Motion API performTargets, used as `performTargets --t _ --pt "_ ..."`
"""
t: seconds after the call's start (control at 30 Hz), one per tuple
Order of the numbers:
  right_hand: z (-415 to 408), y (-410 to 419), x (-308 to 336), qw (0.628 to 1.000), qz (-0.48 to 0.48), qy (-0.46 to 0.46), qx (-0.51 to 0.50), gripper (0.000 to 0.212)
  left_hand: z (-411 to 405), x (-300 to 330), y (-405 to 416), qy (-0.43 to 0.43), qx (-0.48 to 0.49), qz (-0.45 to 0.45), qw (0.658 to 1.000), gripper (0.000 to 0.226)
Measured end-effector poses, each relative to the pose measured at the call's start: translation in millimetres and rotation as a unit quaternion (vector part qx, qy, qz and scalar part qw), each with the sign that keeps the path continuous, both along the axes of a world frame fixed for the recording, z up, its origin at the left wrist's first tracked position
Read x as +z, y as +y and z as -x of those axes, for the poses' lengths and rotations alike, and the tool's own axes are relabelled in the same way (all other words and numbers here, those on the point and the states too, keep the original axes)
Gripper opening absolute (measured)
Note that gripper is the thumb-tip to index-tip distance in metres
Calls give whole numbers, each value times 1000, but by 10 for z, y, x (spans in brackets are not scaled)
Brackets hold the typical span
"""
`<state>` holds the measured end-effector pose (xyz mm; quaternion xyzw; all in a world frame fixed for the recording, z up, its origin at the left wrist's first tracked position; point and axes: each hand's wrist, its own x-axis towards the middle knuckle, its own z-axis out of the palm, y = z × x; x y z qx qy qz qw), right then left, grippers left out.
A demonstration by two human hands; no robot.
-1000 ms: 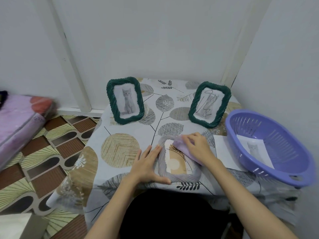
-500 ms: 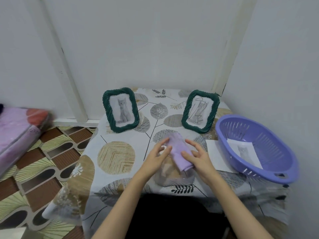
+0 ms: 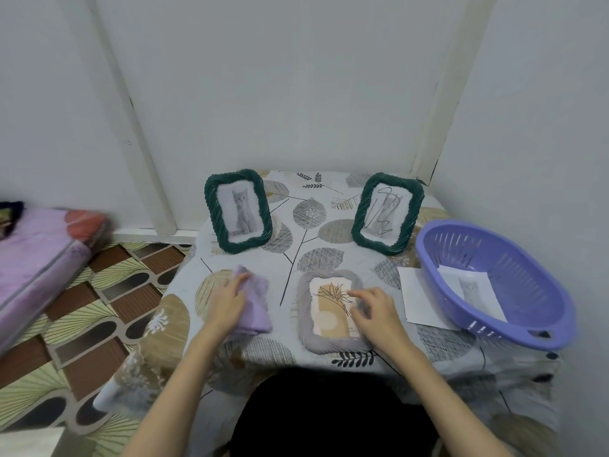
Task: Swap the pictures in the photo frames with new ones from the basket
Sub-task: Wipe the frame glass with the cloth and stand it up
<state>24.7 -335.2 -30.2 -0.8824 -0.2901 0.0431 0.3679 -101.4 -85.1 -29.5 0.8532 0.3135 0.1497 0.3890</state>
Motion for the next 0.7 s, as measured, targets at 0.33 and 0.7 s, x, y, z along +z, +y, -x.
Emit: performTargets --t 0.33,0.7 --pt "47 -54 -198 989 120 -57 -68 50 -214 -78 -305 162 -73 -255 950 54" --pt "160 1 -130 982 -152 70 -88 68 -581 -9 -931 -21 -68 111 991 61"
